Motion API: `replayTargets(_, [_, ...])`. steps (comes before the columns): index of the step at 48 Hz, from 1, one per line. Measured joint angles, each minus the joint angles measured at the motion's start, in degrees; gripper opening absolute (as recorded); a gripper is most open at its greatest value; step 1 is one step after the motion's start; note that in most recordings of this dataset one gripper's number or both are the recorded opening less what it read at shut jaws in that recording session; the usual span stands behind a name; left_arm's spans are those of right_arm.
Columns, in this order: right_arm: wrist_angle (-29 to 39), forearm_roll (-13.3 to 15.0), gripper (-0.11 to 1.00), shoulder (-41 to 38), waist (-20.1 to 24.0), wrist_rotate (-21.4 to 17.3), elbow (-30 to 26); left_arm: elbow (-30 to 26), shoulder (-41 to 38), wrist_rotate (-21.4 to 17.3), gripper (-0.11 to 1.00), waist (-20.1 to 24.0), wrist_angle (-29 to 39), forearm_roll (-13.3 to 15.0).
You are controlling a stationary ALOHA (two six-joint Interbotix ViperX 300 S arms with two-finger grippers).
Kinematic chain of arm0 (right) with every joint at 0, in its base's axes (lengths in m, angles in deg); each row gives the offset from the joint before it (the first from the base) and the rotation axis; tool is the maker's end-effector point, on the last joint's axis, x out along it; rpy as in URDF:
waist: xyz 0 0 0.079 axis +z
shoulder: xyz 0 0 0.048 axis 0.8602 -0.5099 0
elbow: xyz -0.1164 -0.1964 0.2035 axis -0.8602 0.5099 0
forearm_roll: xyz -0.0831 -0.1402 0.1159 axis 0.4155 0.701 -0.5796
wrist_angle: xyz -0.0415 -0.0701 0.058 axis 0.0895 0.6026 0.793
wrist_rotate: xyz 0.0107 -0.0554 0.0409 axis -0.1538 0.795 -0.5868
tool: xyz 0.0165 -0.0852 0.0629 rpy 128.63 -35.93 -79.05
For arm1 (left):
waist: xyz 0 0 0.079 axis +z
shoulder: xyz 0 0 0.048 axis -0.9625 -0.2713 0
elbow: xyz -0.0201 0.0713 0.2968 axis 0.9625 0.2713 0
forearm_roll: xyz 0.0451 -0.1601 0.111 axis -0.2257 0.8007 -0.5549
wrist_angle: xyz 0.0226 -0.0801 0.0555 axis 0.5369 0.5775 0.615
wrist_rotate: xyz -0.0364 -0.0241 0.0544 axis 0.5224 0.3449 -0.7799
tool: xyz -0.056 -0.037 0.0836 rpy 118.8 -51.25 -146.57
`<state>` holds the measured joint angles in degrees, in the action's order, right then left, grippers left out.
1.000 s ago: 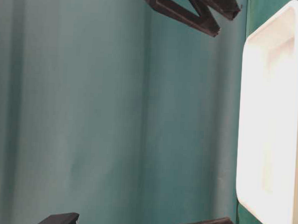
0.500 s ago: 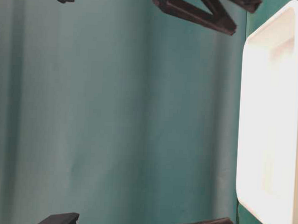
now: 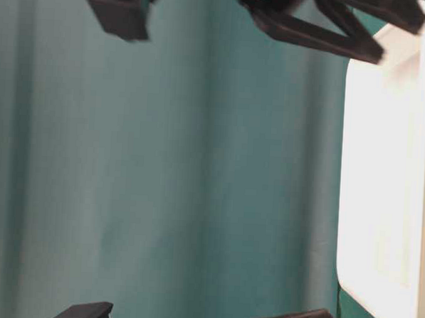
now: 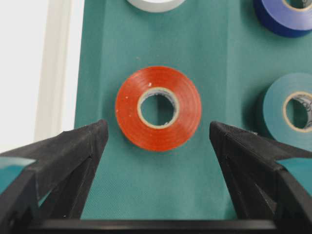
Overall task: Put the tape alternately from left to right into the white case.
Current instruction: 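Move the right gripper over the white tape roll and grasp it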
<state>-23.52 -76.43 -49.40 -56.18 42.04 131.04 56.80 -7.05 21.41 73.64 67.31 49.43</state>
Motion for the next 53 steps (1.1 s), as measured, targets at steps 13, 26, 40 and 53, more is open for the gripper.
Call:
replayTargets(13, [0.0, 0.0, 0.86, -5.9, 0.0, -0.1, -2.0, 0.0, 0.0, 0.0, 0.65, 0.0, 0.0, 0.0])
replayTargets(26, [-0.3, 0.0, 0.86, -10.0, 0.0, -0.1, -2.5, 0.0, 0.1, 0.0, 0.65, 0.0, 0.0, 0.0])
replayTargets(40, [-1.2, 0.0, 0.86, -13.3, 0.0, -0.3, -4.0, 0.1, 0.0, 0.0, 0.65, 0.0, 0.0, 0.0])
replayTargets(53, [-1.5, 0.3, 0.86, -15.6, 0.0, -0.3, -5.1, 0.0, 0.0, 0.0, 0.65, 0.1, 0.0, 0.0])
